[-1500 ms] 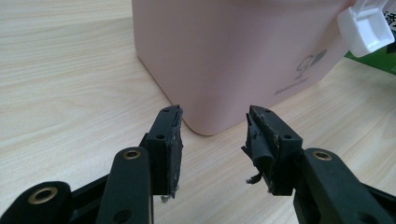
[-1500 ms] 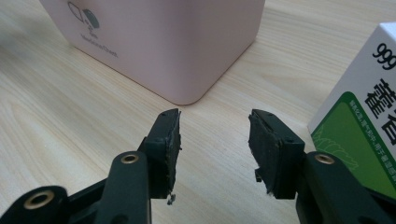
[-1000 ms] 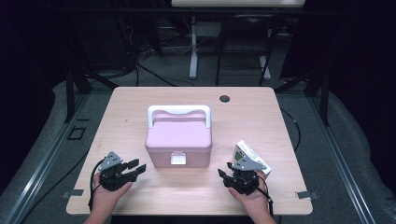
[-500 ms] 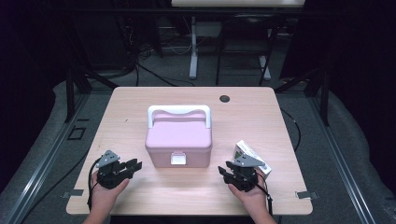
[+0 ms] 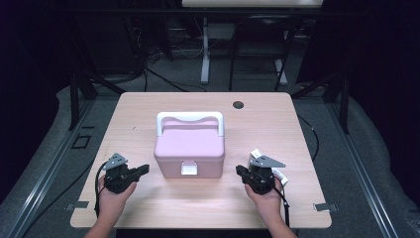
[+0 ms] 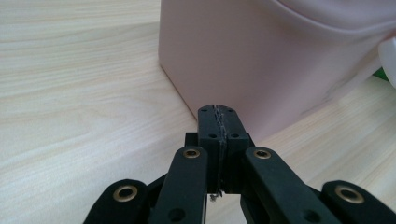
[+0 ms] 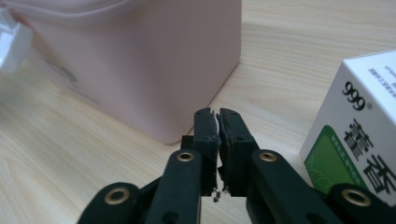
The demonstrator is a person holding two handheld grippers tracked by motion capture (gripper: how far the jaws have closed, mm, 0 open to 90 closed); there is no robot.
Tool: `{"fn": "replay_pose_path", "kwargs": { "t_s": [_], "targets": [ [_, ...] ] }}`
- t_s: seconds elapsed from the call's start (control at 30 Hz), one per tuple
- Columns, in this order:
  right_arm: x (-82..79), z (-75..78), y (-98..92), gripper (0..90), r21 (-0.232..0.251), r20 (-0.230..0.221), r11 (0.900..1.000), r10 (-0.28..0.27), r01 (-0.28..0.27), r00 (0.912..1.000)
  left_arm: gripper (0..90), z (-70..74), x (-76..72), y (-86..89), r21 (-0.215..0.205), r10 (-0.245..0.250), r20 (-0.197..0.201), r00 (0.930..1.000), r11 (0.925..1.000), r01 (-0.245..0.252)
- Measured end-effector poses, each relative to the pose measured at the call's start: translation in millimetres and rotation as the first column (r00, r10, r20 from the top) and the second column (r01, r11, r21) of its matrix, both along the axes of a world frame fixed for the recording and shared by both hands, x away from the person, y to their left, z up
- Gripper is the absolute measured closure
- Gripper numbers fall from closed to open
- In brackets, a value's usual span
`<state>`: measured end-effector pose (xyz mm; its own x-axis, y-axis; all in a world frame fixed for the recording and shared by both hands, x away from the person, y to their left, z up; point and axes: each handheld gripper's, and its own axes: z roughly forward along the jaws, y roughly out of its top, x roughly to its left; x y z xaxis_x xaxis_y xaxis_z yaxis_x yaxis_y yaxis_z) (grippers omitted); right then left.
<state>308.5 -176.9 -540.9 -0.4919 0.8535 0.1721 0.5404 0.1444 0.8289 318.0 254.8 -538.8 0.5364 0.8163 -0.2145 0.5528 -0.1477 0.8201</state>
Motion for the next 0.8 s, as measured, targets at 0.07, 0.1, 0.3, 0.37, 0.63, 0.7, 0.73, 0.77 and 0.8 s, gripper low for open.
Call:
{"fn": "replay_pose_path", "kwargs": {
  "t_s": [0.07, 0.1, 0.3, 0.37, 0.63, 0.7, 0.73, 0.77, 0.8],
  "targets": [
    [3.0, 0.4, 0.1, 89.2, 0.007, -0.005, 1.000, -0.005, 0.005, 1.0000, 89.9, 1.2, 3.5, -1.6, 0.005, 0.001, -0.001, 1.0000, 1.0000, -0.001],
    [4.4, 0.7, 0.3, 89.4, 0.007, -0.005, 1.000, -0.008, 0.008, 1.0000, 89.9, 2.2, 7.0, -3.8, 0.007, 0.008, 0.002, 1.0000, 0.9999, -0.008],
    [11.2, 5.9, 5.0, 89.9, -0.021, 0.019, 1.000, -0.011, 0.011, 0.9998, 90.0, 5.4, 17.8, -5.5, -0.001, 0.034, 0.010, 0.9994, 0.9994, -0.034],
    [13.1, 7.8, 6.9, 89.9, -0.032, 0.028, 0.999, -0.014, 0.015, 0.9995, 90.0, 4.3, 20.7, -5.7, -0.011, 0.035, 0.005, 0.9994, 0.9993, -0.035],
    [21.5, 10.7, 12.0, 90.0, -0.048, 0.025, 0.998, -0.039, 0.040, 0.9989, 90.0, 6.0, 26.7, -2.7, -0.019, 0.036, -0.006, 0.9993, 0.9992, -0.036],
    [22.4, 10.7, 12.5, 90.0, -0.050, 0.026, 0.998, -0.042, 0.043, 0.9988, 90.0, 7.1, 27.8, -3.1, -0.022, 0.039, 0.002, 0.9992, 0.9990, -0.039],
    [23.6, 10.7, 13.3, 90.0, -0.053, 0.027, 0.998, -0.045, 0.046, 0.9986, 90.0, 9.1, 29.3, -3.5, -0.023, 0.040, 0.004, 0.9992, 0.9990, -0.040],
    [25.3, 10.6, 14.2, 90.0, -0.052, 0.029, 0.997, -0.049, 0.051, 0.9984, 90.0, 10.3, 30.1, -3.6, -0.029, 0.035, 0.005, 0.9994, 0.9990, -0.035],
    [28.2, 9.8, 15.1, 90.0, -0.049, 0.025, 0.997, -0.054, 0.055, 0.9982, 90.0, 11.5, 31.3, -4.4, -0.029, 0.039, 0.007, 0.9992, 0.9988, -0.039]
  ]
}}
